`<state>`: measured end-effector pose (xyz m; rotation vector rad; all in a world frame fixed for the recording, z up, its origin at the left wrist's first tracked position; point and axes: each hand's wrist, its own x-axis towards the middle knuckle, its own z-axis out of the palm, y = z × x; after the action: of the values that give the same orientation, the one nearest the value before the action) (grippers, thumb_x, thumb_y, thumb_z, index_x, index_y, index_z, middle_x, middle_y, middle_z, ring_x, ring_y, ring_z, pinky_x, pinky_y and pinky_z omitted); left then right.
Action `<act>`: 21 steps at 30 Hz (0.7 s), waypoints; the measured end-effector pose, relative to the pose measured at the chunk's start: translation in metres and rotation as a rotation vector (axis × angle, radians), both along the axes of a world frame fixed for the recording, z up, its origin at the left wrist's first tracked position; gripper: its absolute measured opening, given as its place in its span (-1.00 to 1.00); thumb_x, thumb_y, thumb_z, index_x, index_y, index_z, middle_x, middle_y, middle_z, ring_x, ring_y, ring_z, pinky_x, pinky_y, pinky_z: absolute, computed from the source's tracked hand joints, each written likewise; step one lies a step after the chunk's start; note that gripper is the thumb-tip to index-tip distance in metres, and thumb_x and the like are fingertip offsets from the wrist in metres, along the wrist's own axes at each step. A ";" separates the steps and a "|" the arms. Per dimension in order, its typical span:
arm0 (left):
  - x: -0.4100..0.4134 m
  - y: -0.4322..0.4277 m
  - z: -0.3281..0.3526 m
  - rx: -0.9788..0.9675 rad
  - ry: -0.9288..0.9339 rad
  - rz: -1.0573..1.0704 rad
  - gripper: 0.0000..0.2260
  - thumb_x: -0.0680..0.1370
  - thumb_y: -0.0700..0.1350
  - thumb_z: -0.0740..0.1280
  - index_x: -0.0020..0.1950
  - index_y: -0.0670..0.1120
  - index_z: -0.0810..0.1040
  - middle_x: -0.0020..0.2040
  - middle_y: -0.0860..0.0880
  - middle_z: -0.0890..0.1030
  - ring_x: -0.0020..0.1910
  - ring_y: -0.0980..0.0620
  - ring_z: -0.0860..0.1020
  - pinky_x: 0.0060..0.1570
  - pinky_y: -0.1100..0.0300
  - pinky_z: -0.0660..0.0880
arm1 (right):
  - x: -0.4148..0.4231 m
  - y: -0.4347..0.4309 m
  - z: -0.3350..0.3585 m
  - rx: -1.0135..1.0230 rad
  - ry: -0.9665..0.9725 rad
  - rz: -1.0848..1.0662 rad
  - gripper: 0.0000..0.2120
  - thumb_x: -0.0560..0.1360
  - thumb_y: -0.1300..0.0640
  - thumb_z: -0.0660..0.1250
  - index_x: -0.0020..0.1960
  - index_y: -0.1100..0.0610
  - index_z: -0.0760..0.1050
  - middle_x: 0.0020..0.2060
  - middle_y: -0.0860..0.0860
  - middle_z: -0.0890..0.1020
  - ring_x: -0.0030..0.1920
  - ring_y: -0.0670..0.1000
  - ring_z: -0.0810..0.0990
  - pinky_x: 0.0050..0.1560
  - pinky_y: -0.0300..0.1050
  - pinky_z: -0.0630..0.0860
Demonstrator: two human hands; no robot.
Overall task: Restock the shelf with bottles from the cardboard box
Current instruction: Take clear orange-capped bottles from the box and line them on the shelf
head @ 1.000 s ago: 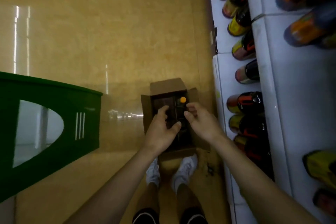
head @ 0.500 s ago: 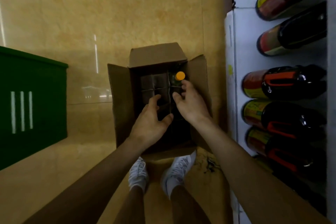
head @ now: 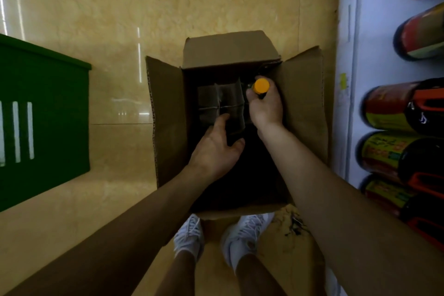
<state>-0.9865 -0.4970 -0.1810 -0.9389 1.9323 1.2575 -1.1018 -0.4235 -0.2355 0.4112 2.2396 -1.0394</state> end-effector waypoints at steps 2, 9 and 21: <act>-0.001 -0.002 -0.003 -0.003 -0.006 0.010 -0.34 0.64 0.07 0.33 0.64 0.16 0.05 0.55 -0.09 0.35 0.47 -0.11 0.42 0.36 -0.09 0.49 | 0.001 -0.001 -0.007 -0.026 0.020 0.012 -0.61 0.60 0.11 0.36 0.41 -0.03 0.47 0.32 -0.01 0.57 0.36 0.08 0.51 0.36 0.00 0.43; -0.009 -0.002 0.001 -0.019 0.011 0.012 -0.35 0.64 0.04 0.34 0.63 0.12 0.08 0.51 -0.10 0.39 0.41 -0.10 0.46 0.31 -0.03 0.52 | 0.013 0.013 -0.004 -0.027 0.149 0.203 -0.73 0.56 0.14 0.42 0.24 -0.03 0.56 0.23 -0.05 0.62 0.29 0.03 0.55 0.19 -0.14 0.43; -0.017 -0.001 0.055 -0.003 0.151 0.041 -0.24 0.60 0.00 0.40 0.66 0.13 -0.01 0.58 -0.10 0.30 0.52 -0.11 0.35 0.41 -0.09 0.45 | 0.009 0.030 0.123 -0.094 0.362 0.338 -0.66 0.54 0.02 0.43 0.30 -0.08 0.56 0.46 -0.08 0.43 0.54 -0.10 0.26 0.40 -0.16 0.29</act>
<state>-1.0032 -0.4978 -0.1258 -0.9117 2.0404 1.3844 -1.0930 -0.3938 -0.1128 -0.2101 2.4462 -1.0945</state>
